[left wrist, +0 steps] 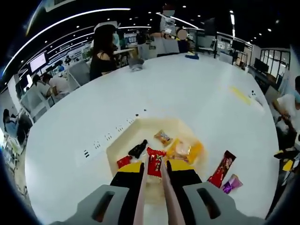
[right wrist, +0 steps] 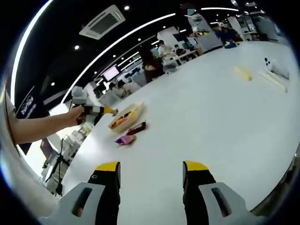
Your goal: Place the target food into the container with the food tongs after gripping and lifting it, then release it inside without dropping or visibly crushing the food.
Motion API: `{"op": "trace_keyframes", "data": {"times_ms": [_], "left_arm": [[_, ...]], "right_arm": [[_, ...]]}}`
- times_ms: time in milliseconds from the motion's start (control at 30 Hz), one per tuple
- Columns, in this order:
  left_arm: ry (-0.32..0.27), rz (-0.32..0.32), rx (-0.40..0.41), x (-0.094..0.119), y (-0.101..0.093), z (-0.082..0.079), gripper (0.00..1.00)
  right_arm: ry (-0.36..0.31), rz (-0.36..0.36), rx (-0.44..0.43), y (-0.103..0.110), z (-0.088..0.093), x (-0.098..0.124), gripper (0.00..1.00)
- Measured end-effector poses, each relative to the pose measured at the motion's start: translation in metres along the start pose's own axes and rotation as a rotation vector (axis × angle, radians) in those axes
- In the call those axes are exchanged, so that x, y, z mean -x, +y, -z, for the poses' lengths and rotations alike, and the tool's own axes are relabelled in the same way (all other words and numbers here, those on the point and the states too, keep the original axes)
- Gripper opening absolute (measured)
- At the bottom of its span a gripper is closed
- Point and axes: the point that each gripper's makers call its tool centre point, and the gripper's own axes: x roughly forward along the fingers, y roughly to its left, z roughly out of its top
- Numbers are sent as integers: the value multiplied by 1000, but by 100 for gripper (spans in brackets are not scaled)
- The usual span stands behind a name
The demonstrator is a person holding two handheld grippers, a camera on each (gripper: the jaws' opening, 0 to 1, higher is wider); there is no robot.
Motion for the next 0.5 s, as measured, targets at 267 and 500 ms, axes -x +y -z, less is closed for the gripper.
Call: {"op": "trace_keyframes", "data": {"times_ms": [267, 500], "left_arm": [[13, 3, 7, -18, 7, -8, 17], [34, 23, 35, -30, 2, -7, 20]], "right_arm": [[-2, 22, -9, -9, -1, 3, 53], [-8, 37, -19, -15, -3, 4, 53]]}}
